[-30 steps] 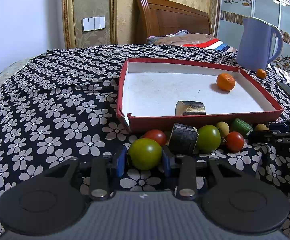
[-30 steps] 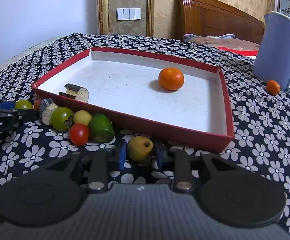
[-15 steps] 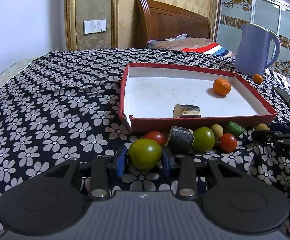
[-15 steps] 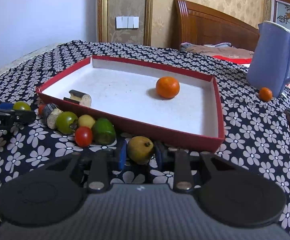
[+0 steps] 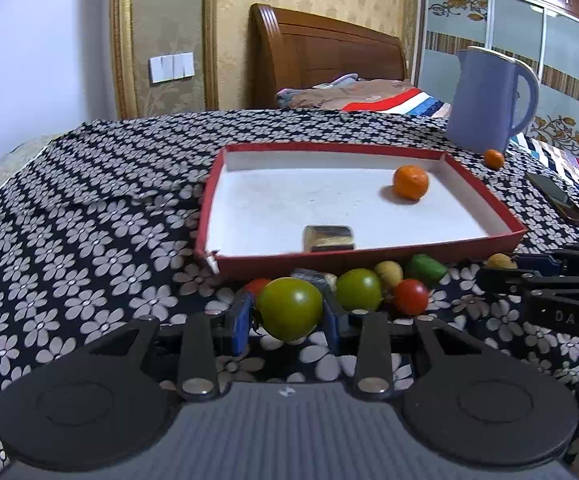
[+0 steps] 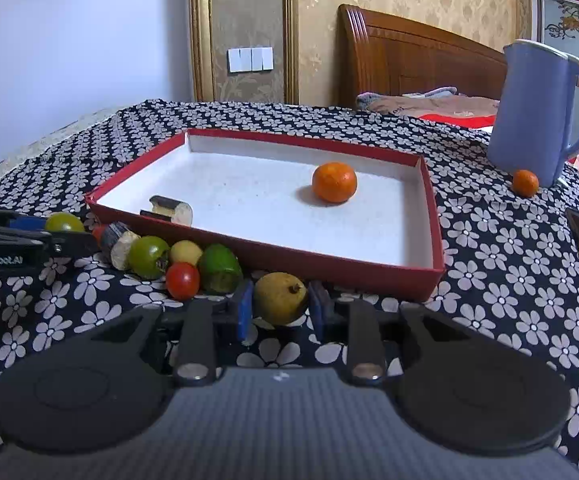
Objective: Organize fruits
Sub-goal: 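Move left tool to the dark green tomato while right tool approaches the brown pear, then close left tool on the green tomato while right tool closes on the brown pear, then carry the green tomato with left tool while right tool carries the pear over the tray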
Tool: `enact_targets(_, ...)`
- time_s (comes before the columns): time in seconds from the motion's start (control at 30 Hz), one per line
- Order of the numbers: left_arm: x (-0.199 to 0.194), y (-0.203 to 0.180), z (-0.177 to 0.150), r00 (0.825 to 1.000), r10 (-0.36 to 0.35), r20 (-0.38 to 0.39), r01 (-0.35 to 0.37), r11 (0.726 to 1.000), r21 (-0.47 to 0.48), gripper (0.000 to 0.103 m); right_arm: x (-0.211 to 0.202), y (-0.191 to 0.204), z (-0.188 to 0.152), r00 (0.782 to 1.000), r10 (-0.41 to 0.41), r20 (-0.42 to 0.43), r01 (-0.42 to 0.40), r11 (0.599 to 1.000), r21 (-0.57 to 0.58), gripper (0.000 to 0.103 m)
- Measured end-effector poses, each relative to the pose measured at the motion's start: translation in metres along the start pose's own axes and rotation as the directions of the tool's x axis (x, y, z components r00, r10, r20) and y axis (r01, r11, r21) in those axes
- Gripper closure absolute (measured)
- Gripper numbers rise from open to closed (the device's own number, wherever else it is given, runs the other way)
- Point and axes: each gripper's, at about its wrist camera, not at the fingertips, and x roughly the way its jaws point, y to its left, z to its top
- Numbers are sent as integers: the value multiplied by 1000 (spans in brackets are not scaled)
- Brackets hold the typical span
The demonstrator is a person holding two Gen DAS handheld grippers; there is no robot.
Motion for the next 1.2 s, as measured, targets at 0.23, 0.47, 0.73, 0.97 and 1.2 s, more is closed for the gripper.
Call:
enact_targets(0.23, -2, -20, 13, 1000, -16, 21, 16, 999, 34, 68, -6, 3, 10, 1000, 4, 29, -4, 1000, -11, 75)
enact_targets(0.47, -9, -32, 23, 999, -23, 39, 21, 998, 52, 68, -14, 7, 19, 998, 14, 59, -13, 1000, -21, 75)
enact_targets(0.73, -23, -42, 39, 997, -17, 74, 10, 996, 86, 67, -28, 11, 33, 994, 22, 106, -17, 999, -40, 75)
enact_targets(0.97, -33, -46, 60, 993, -19, 119, 7, 995, 96, 67, -42, 15, 50, 986, 29, 161, -21, 998, -52, 75)
enact_targets(1.2, -26, -51, 65, 993, -8, 121, -4, 995, 100, 67, -39, 14, 51, 987, 34, 158, -27, 999, -45, 75)
